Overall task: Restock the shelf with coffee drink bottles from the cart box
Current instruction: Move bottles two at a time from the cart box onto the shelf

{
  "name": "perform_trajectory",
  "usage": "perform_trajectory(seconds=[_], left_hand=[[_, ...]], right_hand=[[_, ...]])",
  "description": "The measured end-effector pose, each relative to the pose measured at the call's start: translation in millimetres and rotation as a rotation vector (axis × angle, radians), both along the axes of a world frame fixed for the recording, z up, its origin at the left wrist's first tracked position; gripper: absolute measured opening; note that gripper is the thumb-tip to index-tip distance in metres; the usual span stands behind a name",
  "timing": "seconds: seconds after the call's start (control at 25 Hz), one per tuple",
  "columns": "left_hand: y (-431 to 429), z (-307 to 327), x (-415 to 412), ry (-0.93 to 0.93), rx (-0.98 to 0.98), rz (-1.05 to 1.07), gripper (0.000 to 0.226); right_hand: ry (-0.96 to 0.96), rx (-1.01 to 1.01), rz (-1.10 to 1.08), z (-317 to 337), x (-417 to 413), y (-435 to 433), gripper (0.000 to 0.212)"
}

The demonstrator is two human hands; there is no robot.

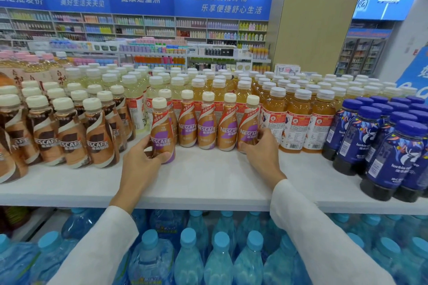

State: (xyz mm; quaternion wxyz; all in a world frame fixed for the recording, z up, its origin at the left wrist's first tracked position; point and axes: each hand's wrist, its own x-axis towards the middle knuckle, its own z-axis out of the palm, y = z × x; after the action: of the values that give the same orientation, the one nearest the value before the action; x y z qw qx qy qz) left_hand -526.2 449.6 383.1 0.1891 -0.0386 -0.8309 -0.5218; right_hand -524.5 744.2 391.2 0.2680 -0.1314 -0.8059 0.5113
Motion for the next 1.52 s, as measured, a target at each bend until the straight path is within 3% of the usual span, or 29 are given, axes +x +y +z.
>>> perform_trajectory(seconds=[1.2,1.52], left_hand=[[0.8,2.0,-9.6,-0.019,0.06,0.073,0.065],[1.3,5.2,0.8,-0.06,0.04,0.072,0.079]], right_hand=[[-0.005,0.036,-0.019,-8.2,-4.6,0.9,0.074],[-0.02,-0.01,0.02,-3.3,5.9,-3.0,0.079]])
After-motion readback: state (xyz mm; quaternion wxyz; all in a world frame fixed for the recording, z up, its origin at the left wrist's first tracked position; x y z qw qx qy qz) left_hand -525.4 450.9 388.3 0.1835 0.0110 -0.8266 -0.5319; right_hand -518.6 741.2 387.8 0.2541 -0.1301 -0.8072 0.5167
